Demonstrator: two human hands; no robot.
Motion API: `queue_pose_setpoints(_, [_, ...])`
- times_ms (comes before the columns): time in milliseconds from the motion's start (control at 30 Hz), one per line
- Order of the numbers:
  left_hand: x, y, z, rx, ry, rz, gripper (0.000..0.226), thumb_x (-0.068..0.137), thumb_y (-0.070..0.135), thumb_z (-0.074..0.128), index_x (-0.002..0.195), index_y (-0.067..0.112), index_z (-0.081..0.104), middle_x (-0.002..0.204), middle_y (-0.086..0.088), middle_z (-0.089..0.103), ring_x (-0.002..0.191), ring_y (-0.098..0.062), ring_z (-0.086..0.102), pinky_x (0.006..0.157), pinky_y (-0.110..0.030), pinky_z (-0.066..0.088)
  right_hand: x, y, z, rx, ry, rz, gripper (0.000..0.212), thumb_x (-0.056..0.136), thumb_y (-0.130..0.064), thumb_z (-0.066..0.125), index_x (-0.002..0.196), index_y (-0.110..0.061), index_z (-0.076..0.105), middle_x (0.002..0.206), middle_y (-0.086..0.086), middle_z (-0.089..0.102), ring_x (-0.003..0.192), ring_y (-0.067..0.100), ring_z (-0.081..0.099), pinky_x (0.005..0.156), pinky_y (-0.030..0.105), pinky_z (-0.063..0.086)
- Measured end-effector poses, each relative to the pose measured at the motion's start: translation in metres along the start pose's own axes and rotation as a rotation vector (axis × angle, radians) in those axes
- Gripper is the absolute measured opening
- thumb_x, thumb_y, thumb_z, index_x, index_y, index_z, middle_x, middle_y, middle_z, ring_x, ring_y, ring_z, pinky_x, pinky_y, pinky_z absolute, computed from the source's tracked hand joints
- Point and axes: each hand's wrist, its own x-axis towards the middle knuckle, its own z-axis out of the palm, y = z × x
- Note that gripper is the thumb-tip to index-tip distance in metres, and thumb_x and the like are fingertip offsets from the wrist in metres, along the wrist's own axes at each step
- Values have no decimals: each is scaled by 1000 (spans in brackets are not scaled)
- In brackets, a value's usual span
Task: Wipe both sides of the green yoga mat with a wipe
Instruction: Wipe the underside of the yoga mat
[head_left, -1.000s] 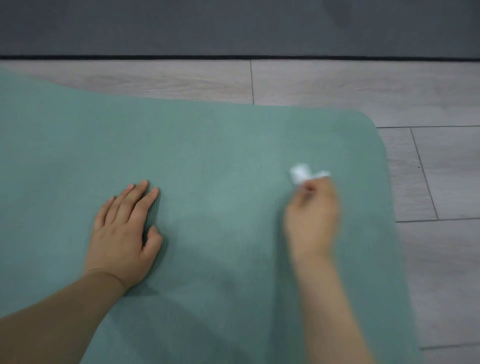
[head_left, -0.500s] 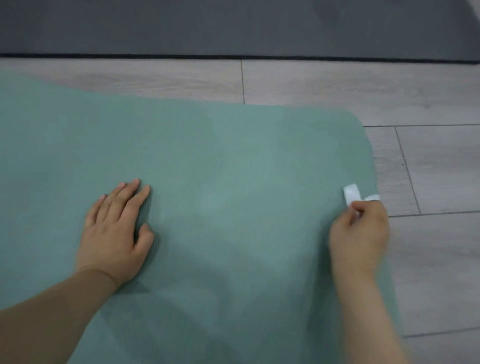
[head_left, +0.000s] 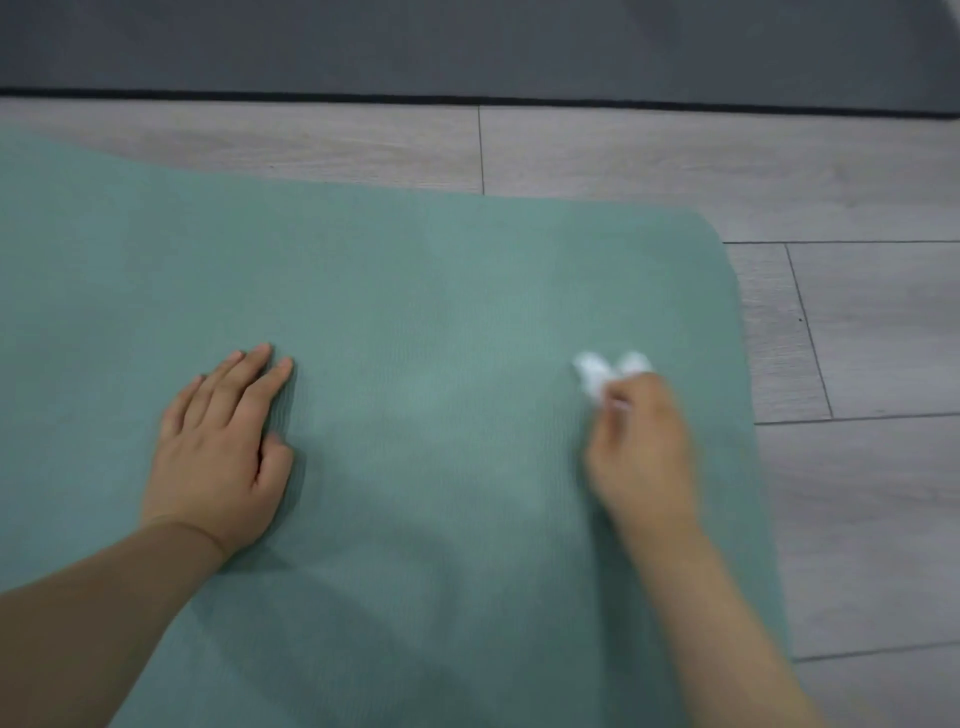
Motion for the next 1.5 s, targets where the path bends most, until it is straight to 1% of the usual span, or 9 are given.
queue_pose_setpoints(167, [1,0,-1,-1,1,-12,67,80,28,34,144,12,46,154,-9,40,143,-28,32,120,-31,7,-10,23,-19,24,229,459,14,88,-5,49,98,0,57,98,22,58,89,39,56,73,39,42])
queue_pose_setpoints(300, [0,1,0,0,15,-14,67,80,28,34,144,12,47,153,-9,41,142,-28,33,120,-34,10,-42,-85,48,74,151,27,26,85,-12,44,102,-6,62,107,16,64,91,34,61,78,37,50])
queue_pose_setpoints(467, [-1,-1,2,7,3,-15,68,80,28,33,145,13,46,155,-7,39,144,-27,32,119,-44,17,-75,-133,58,150,-282,-582,35,81,-13,37,107,-14,61,112,11,60,94,29,61,83,38,49])
queue_pose_setpoints(567, [0,0,1,4,6,-15,68,79,28,33,144,14,46,154,-7,40,143,-26,32,119,-42,16,-37,-60,30,104,-166,-336,39,86,-9,45,118,-23,63,124,13,61,110,29,60,94,34,46])
queue_pose_setpoints(800, [-1,3,0,-3,24,-22,68,79,28,33,143,13,47,153,-7,41,143,-26,33,120,-40,14,-29,25,-24,34,185,474,14,88,-5,50,99,-1,58,99,22,60,89,39,58,72,37,42])
queue_pose_setpoints(1067, [-1,1,1,-7,16,-25,69,78,29,33,144,14,47,154,-7,40,144,-25,32,120,-40,14,-114,-163,66,89,-231,-607,26,81,-15,39,101,-18,55,101,5,61,78,22,61,66,33,48])
queue_pose_setpoints(1200, [-2,1,1,-9,18,-30,68,79,28,34,145,15,46,155,-6,39,145,-25,31,120,-37,11,-69,-67,33,91,-141,-333,39,86,-10,41,118,-18,61,121,13,62,105,30,62,90,36,49])
queue_pose_setpoints(1367, [-1,2,1,-3,25,-27,68,79,28,34,145,15,46,154,-7,39,144,-26,31,119,-34,10,-48,63,-58,-21,61,360,18,85,-19,46,94,-7,57,99,22,62,84,40,59,70,39,44])
queue_pose_setpoints(1500, [-1,2,1,-6,33,-24,67,79,26,35,145,14,45,155,-7,39,144,-26,30,119,-28,5,-70,3,-12,44,136,209,18,88,-15,46,99,-7,59,98,20,63,88,39,62,74,40,48])
